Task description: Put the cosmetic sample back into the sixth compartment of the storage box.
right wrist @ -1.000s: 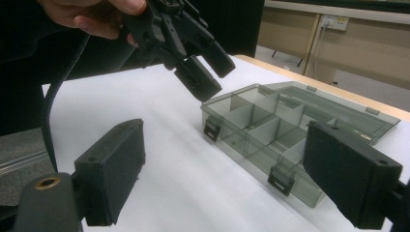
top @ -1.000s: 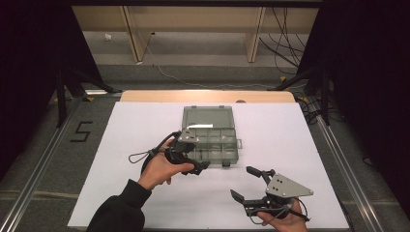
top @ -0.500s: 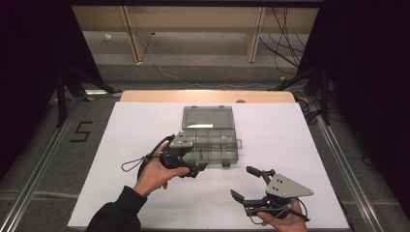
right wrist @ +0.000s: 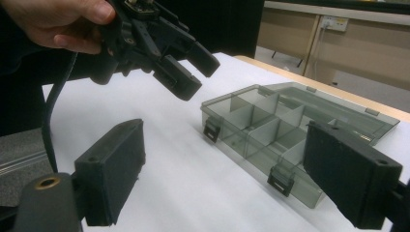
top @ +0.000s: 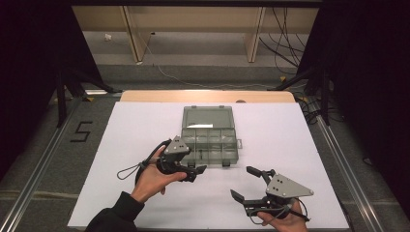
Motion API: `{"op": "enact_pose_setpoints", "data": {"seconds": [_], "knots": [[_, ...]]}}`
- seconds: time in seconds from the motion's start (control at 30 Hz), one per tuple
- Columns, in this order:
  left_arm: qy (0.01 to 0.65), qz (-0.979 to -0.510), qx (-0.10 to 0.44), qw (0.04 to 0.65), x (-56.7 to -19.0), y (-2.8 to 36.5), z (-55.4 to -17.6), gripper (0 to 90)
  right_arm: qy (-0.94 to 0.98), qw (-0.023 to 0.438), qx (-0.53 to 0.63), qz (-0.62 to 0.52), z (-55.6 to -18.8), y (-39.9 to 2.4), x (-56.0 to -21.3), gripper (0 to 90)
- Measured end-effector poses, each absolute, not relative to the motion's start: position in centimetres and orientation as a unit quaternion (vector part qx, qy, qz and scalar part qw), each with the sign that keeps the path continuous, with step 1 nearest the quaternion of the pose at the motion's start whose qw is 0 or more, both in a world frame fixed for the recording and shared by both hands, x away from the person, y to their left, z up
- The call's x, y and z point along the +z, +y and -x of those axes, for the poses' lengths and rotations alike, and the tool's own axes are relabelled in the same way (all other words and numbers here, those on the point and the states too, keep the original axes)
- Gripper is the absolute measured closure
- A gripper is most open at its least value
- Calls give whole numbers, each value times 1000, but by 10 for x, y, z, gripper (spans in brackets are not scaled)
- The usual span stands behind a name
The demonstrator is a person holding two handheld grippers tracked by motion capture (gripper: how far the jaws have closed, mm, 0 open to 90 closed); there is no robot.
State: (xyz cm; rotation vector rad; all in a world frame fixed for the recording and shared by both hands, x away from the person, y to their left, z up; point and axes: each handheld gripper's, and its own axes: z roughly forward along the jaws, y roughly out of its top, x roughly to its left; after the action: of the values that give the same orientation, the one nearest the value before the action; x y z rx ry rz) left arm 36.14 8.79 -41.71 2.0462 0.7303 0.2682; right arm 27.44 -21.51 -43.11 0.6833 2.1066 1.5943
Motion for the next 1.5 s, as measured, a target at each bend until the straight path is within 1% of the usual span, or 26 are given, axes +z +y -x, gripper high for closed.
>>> {"op": "enact_pose_setpoints", "data": {"seconds": [0.1, 0.13, 0.33, 0.67, 0.93, 1.03, 1.13, 1.27, 1.47, 1.5], "knots": [[294, -831, 111, 459, -418, 90, -360, 197, 757, 204, 570, -244, -274, -215, -431, 163], [302, -823, 108, 469, -419, 90, -359, 197, 757, 204, 570, -245, -274, -215, -431, 163], [306, -811, 113, 486, -420, 96, -354, 196, 757, 201, 572, -242, -275, -215, -431, 163], [295, -795, 122, 515, -424, 103, -342, 193, 757, 205, 571, -244, -274, -215, -431, 163], [285, -782, 127, 540, -428, 112, -334, 173, 757, 204, 571, -244, -274, -215, -431, 163], [289, -777, 127, 544, -428, 116, -332, 163, 760, 195, 569, -248, -273, -215, -431, 163], [287, -771, 132, 553, -430, 122, -327, 162, 756, 205, 572, -244, -274, -215, -431, 163], [279, -768, 139, 559, -431, 128, -323, 162, 757, 201, 571, -247, -274, -215, -431, 163], [286, -761, 148, 563, -434, 136, -317, 162, 757, 199, 571, -248, -274, -215, -431, 163], [281, -761, 149, 565, -434, 138, -316, 162, 756, 205, 572, -244, -274, -215, -431, 163]]}}
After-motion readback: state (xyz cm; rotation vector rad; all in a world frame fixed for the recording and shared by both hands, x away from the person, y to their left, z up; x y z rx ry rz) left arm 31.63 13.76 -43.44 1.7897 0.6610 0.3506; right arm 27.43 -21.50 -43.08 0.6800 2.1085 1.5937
